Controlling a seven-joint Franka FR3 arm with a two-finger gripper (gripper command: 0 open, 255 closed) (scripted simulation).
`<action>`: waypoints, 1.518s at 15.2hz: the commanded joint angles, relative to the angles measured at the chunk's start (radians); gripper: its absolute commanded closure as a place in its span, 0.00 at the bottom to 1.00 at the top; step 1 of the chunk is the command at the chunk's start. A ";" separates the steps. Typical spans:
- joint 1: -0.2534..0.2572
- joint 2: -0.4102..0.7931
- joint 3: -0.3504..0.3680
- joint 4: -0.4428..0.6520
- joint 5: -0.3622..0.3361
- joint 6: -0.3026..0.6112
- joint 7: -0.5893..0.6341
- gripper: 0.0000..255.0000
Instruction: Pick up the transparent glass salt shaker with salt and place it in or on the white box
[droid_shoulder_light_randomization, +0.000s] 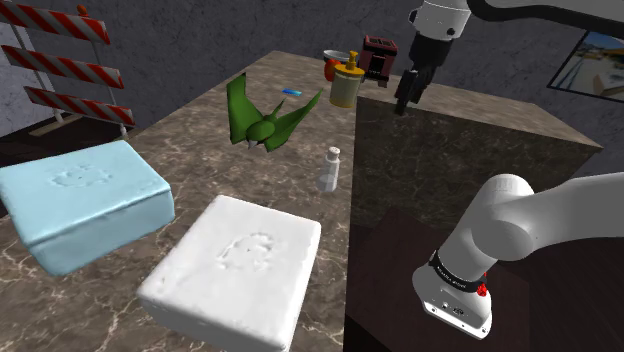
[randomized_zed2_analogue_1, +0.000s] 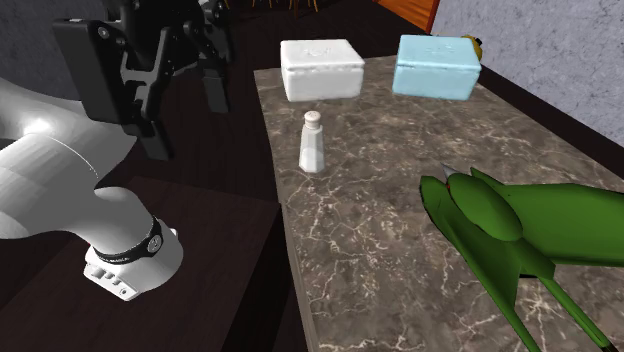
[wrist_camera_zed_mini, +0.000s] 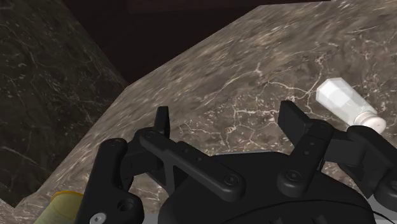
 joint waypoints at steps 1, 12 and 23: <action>0.000 0.000 0.000 0.000 0.000 0.000 0.000 0.00; 0.109 0.015 0.166 -0.178 0.157 0.316 0.149 0.00; 0.153 0.097 0.263 -0.267 0.215 0.552 0.216 0.00</action>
